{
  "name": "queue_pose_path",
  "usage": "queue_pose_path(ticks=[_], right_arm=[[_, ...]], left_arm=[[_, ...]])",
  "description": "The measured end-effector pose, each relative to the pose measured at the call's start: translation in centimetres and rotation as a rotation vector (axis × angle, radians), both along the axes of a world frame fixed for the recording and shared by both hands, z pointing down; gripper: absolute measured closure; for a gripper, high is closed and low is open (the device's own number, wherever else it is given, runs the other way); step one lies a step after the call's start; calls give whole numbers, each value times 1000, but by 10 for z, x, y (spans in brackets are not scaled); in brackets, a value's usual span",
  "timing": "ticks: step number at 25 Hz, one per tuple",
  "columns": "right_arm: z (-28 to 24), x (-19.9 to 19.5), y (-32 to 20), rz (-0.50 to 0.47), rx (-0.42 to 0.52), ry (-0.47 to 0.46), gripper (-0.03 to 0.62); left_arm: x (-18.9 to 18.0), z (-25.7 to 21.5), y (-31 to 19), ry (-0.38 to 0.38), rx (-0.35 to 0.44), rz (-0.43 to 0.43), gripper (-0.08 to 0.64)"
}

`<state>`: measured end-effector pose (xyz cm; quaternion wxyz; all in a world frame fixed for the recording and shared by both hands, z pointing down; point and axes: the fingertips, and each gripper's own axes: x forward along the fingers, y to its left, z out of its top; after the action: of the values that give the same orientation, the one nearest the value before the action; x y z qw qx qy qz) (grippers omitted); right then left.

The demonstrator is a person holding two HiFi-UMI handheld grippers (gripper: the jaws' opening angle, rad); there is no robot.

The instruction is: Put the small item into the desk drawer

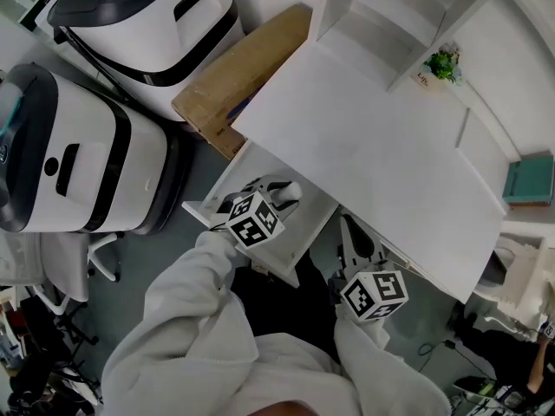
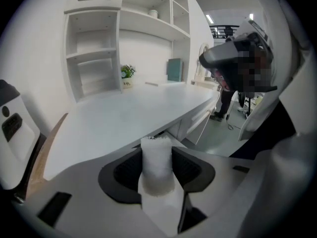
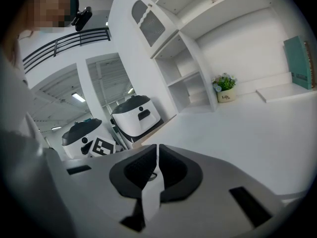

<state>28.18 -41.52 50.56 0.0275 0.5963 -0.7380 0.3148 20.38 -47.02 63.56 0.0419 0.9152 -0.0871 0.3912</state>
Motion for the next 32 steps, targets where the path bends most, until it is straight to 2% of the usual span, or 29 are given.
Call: queue_pose_path(ticks=[7, 10, 23, 32], right_arm=[[13, -6, -4, -54, -46, 13, 554], [18, -7, -5, -74, -65, 24, 554], [42, -12, -9, -141, -142, 54, 554], [50, -19, -13, -177, -162, 47, 554]], left_arm=[[9, 67, -7, -168, 10, 140, 371], [7, 94, -11, -222, 24, 170, 370], [-5, 166, -35, -323, -39, 33, 370], [-17, 192, -32, -389, -66, 23, 368]])
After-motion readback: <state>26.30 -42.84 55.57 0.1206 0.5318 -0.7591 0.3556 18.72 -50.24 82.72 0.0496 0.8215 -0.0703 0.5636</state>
